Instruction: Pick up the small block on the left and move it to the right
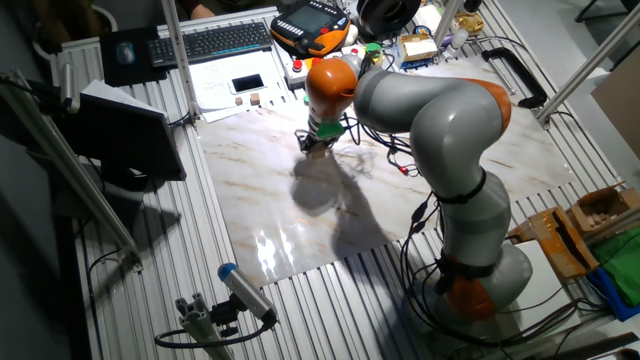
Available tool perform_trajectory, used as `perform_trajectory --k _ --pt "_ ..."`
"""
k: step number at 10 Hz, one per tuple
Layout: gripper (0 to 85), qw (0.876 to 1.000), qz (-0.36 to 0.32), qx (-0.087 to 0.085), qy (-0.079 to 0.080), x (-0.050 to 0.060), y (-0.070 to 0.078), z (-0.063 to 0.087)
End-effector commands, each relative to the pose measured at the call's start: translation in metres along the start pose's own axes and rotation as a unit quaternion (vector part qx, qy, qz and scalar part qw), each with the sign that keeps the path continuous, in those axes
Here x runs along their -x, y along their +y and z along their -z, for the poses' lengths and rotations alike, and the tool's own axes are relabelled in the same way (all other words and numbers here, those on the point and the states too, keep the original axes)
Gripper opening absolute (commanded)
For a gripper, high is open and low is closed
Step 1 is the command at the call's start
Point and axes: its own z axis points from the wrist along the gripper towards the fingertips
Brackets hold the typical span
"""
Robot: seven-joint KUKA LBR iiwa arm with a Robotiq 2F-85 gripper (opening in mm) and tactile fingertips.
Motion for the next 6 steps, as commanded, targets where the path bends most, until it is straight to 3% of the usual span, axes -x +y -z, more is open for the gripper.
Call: perform_trajectory --k 1,6 --pt "0.7 1.0 -0.001 0.0 0.001 0.0 0.0 -0.001" --pt "0.7 1.0 0.001 0.007 -0.001 0.001 -0.001 -0.013"
